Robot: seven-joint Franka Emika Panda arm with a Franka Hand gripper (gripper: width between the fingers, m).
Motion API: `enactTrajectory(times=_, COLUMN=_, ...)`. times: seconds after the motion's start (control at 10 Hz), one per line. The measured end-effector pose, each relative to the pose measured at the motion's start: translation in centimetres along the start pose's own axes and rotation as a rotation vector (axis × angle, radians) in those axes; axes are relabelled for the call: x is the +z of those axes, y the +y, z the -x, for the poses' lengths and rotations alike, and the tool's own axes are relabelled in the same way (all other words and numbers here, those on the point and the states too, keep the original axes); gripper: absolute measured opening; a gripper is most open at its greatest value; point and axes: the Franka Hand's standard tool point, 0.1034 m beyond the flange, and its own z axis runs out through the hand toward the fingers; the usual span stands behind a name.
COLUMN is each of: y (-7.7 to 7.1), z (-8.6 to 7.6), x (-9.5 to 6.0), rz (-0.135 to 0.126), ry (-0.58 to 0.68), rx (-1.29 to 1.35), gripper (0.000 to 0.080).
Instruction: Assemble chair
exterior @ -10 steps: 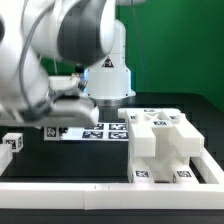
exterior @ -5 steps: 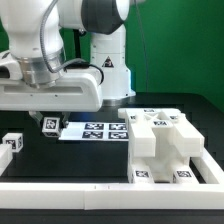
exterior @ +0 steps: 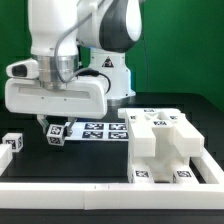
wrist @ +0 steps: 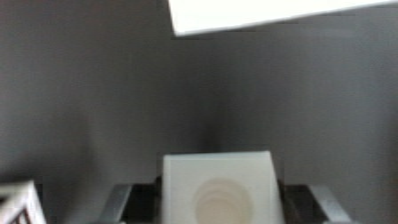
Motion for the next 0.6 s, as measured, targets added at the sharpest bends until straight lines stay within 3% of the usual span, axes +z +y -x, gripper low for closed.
enactTrajectory(times=0.1, y=0.49, z=0.28, x=0.06, rz=0.035, ry=0.063, rx=-0.003, gripper=0.0281)
enactTrajectory(times=0.3, y=-0.50, z=1.09, x=0.47, rz=0.002, ry=0.051, rx=0.014, gripper=0.0281)
enactTrajectory(times=0.6, y=-0.42, z=1.20, x=0.53, rz=0.002, ry=0.049, rx=0.016, gripper=0.0282)
